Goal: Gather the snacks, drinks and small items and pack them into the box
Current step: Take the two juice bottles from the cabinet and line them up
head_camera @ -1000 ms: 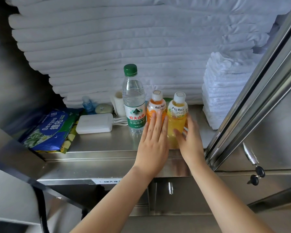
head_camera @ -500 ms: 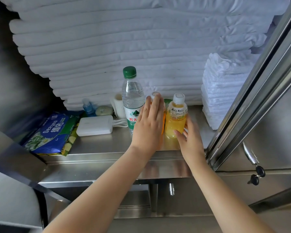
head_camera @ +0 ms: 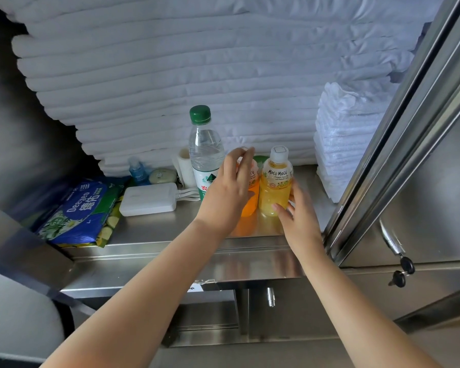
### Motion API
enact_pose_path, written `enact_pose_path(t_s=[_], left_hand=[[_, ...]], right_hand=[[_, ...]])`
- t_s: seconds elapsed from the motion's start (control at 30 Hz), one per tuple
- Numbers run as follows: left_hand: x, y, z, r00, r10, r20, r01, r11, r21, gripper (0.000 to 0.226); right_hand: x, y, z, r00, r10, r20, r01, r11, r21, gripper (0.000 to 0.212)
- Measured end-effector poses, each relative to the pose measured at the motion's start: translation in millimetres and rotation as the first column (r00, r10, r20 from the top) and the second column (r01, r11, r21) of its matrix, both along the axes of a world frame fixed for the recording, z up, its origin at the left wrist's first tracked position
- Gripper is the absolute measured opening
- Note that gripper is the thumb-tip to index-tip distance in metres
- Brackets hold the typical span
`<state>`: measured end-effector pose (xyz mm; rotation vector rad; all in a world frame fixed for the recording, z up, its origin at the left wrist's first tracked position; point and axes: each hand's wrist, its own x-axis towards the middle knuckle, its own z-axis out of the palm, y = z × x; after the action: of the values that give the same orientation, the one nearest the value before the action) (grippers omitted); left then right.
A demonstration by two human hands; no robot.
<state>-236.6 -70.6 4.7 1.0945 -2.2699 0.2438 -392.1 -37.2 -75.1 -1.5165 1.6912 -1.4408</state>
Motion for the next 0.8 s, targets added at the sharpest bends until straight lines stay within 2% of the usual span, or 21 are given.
enact_pose_path(t_s=[0.17,0.37,0.5,0.63,0.8], left_hand=[[2.7,-1.3,-1.8,0.998,-0.04,-0.045,0.043,0.998,0.055,0.081],[2.7,1.0,-2.0,0.999,-0.044,-0.031,0.046,0.996,0.074,0.079],[2.8,12.7,-16.2,0.998,0.005,0.058,-0.004,1.0,-0.016,0.075],[4.9,35.2,-54.8,0.989,0.052,0.139,-0.045,0.998,-0.05,0.068],[8.4,43.4,-81.5,0.937,0.114,0.329,-0.116,0.993,-0.014,0.077]], right_hand=[[-1.8,-1.2,3.7,1.0,0.011,0.001,-0.011,1.0,0.004,0.064],[-1.4,-1.0,5.2,1.0,0.013,0.018,-0.013,1.0,0.017,0.067],[0.3,2.7,0.3,0.996,0.014,0.087,-0.022,0.996,0.087,0.076],[2.6,3.4,0.1,0.999,-0.048,0.024,0.046,0.997,0.069,0.054],[3.8,4.3,-0.3,0.991,-0.103,-0.082,0.11,0.99,0.084,0.049]])
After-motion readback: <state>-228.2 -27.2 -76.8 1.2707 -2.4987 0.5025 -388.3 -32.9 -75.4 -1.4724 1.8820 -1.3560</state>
